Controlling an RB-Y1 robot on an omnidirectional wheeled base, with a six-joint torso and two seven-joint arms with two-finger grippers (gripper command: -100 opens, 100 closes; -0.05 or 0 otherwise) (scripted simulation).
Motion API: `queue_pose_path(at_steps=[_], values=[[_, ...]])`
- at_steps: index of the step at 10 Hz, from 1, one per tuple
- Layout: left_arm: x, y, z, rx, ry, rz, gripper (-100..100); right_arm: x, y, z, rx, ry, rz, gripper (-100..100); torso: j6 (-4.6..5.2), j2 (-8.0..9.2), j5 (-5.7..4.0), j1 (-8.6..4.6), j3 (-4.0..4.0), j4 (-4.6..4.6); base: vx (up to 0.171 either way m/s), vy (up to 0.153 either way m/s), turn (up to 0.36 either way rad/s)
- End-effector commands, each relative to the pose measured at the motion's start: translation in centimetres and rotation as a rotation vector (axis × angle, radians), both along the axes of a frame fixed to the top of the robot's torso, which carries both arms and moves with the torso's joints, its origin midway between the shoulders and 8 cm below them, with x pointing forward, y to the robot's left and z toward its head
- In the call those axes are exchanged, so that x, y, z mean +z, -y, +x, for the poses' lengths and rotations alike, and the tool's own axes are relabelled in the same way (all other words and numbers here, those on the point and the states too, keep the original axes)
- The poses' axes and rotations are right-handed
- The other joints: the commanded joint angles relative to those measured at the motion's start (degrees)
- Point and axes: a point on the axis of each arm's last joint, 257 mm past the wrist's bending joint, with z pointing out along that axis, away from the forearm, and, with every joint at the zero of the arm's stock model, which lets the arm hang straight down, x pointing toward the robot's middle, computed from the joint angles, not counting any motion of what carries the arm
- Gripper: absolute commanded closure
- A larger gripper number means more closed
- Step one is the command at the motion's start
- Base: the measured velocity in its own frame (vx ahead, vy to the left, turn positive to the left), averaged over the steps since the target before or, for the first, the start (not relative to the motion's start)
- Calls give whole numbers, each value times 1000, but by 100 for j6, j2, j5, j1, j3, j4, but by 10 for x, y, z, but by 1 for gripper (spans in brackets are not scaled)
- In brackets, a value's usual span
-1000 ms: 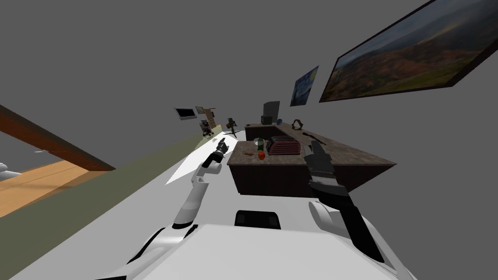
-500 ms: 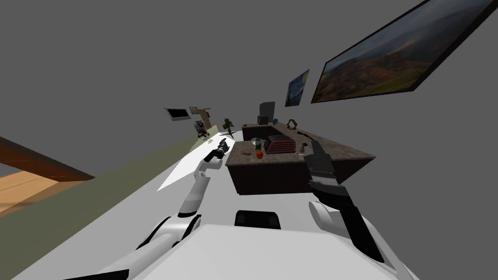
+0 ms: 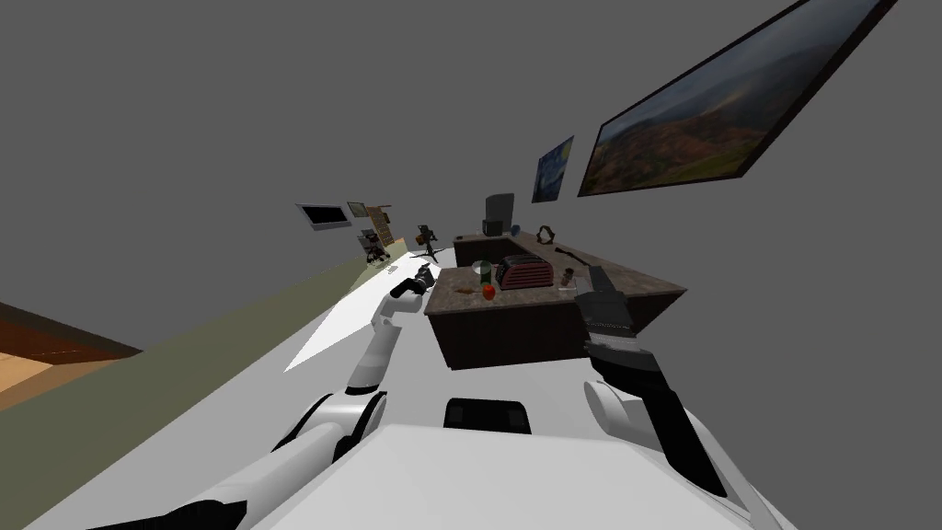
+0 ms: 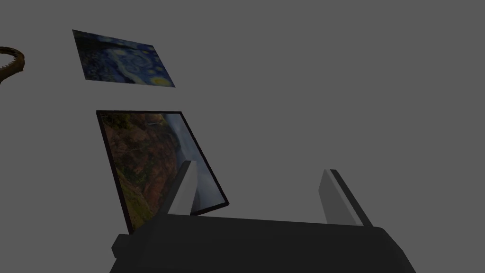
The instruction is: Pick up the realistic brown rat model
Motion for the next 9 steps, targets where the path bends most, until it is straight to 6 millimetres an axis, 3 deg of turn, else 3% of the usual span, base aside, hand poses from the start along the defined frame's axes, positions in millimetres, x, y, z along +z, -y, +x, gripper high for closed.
queue_pose_path(at_steps=[1, 9], values=[[-8, 1, 3, 2, -46, -17, -100, 0, 0, 0, 0, 0, 0, 0, 0, 0, 0, 0, 0, 0, -14, 37, -123], [-40, 12, 19, 3, -254, -115, -100, 0, 0, 0, 0, 0, 0, 0, -8, -4, 1, -3, -2, -2, -3, 25, -90]])
